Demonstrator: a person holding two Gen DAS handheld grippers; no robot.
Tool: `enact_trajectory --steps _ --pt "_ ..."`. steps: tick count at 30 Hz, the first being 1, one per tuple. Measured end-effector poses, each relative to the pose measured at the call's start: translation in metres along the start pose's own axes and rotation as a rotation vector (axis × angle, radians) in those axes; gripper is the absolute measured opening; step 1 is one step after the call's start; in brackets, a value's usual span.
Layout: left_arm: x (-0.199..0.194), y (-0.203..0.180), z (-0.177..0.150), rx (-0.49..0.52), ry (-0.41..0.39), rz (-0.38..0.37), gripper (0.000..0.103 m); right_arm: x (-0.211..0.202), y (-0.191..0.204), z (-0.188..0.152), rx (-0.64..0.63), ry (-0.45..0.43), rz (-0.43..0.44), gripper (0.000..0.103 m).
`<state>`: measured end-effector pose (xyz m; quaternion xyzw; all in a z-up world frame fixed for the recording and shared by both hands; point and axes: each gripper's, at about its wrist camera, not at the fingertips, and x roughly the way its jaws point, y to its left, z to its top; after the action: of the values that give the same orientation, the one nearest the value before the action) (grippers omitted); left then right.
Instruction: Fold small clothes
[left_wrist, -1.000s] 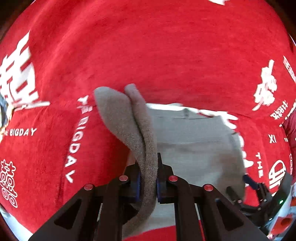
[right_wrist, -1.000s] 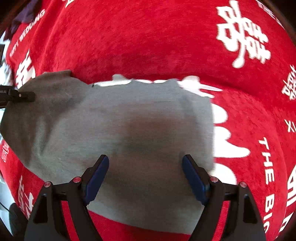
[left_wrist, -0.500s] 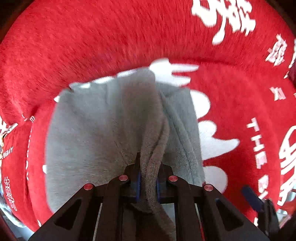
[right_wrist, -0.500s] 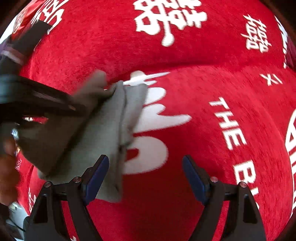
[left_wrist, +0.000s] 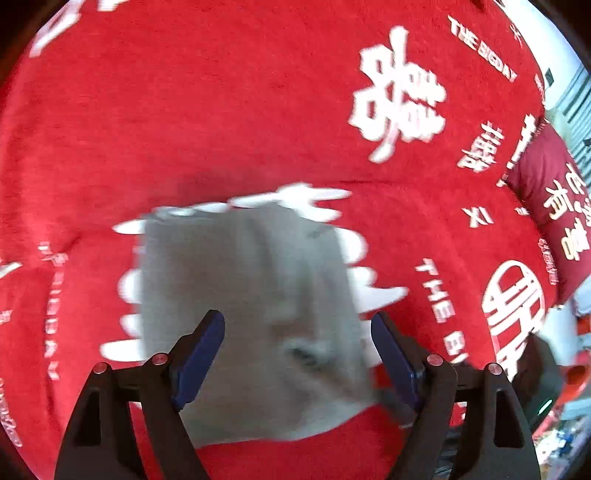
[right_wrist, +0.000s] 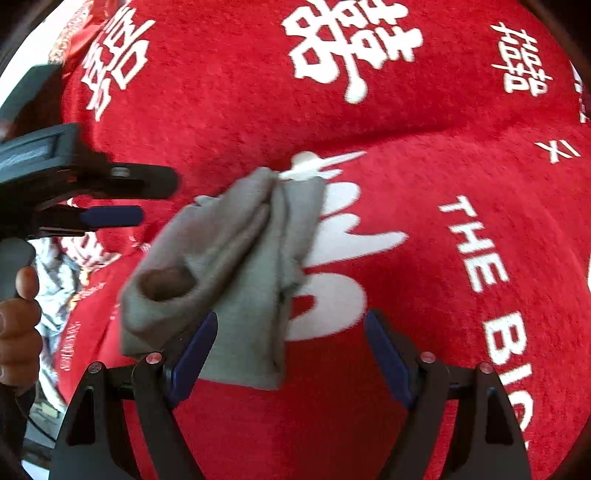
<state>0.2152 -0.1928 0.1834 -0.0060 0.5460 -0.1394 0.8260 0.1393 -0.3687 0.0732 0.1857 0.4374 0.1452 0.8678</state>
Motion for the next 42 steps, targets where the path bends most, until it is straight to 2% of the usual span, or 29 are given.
enact_trajectory --steps 2,6,8,10,12,16,17,18,19,20,22,25,27,29,30,31,33,35,36,37,38,40,42 --pt "0.003 0.025 -0.008 -0.024 -0.007 0.06 0.082 -0.001 0.001 0.004 0.038 -0.002 0.077 0.085" --pt "0.031 0.076 -0.037 -0.122 0.044 0.2 0.082 0.016 -0.001 0.024 0.119 0.033 0.192 0.085" --pt "0.042 0.085 -0.045 -0.158 0.066 0.212 0.082 0.034 0.002 0.032 0.14 0.079 0.2 0.085" --pt "0.048 0.083 -0.051 -0.181 0.052 0.196 0.082 0.053 0.009 0.041 0.148 0.124 0.219 0.085" --pt "0.052 0.073 -0.054 -0.154 0.029 0.21 0.082 0.067 0.017 0.048 0.135 0.151 0.245 0.085" --pt "0.071 0.062 -0.06 -0.113 0.053 0.223 0.083 0.095 0.023 0.054 0.142 0.206 0.247 0.084" --pt "0.072 0.062 -0.061 -0.127 0.041 0.215 0.083 0.101 0.024 0.055 0.136 0.213 0.232 0.081" --pt "0.071 0.063 -0.062 -0.133 0.04 0.211 0.083 0.105 0.027 0.055 0.121 0.216 0.234 0.073" --pt "0.07 0.063 -0.061 -0.134 0.043 0.205 0.083 0.108 0.03 0.056 0.104 0.232 0.242 0.044" --pt "0.069 0.063 -0.06 -0.13 0.047 0.201 0.083 0.109 0.034 0.058 0.08 0.243 0.231 0.026" --pt "0.057 0.059 -0.057 -0.114 0.041 0.181 0.082 0.095 0.042 0.062 0.024 0.201 0.21 0.012" --pt "0.036 0.048 -0.054 -0.086 -0.024 0.108 0.083 0.056 0.039 0.065 0.015 0.079 0.24 0.012" --pt "0.037 0.038 -0.051 -0.061 -0.019 0.086 0.083 0.043 0.027 0.062 0.025 0.043 0.218 0.012" --pt "0.056 0.028 -0.048 -0.031 0.044 0.093 0.083 0.056 0.018 0.058 0.006 0.085 0.139 0.012" --pt "0.069 0.022 -0.05 -0.007 0.067 0.146 0.084 0.069 0.012 0.054 0.003 0.121 0.102 0.012" --pt "0.073 0.02 -0.051 0.009 0.061 0.182 0.09 0.079 0.007 0.052 0.008 0.151 0.087 0.013" --pt "0.067 0.019 -0.053 0.013 0.04 0.199 0.09 0.085 -0.001 0.051 0.041 0.174 0.103 0.016" --pt "0.053 0.027 -0.052 -0.013 0.037 0.153 0.09 0.071 -0.002 0.056 0.066 0.164 0.1 0.03" --pt "0.044 0.034 -0.052 -0.024 0.027 0.139 0.09 0.057 0.0 0.057 0.05 0.13 0.082 0.037" --pt "0.036 0.039 -0.051 -0.031 0.015 0.147 0.09 0.044 0.003 0.056 0.028 0.092 0.063 0.05" --pt "0.032 0.045 -0.054 -0.038 0.001 0.166 0.09 0.028 0.007 0.054 0.004 0.05 0.045 0.059" --pt "0.023 0.058 -0.063 -0.058 -0.017 0.181 0.09 -0.002 0.014 0.047 -0.032 -0.004 0.069 0.065" --pt "0.013 0.068 -0.078 -0.067 -0.036 0.16 0.09 -0.015 0.029 0.036 -0.071 -0.008 0.109 0.065"
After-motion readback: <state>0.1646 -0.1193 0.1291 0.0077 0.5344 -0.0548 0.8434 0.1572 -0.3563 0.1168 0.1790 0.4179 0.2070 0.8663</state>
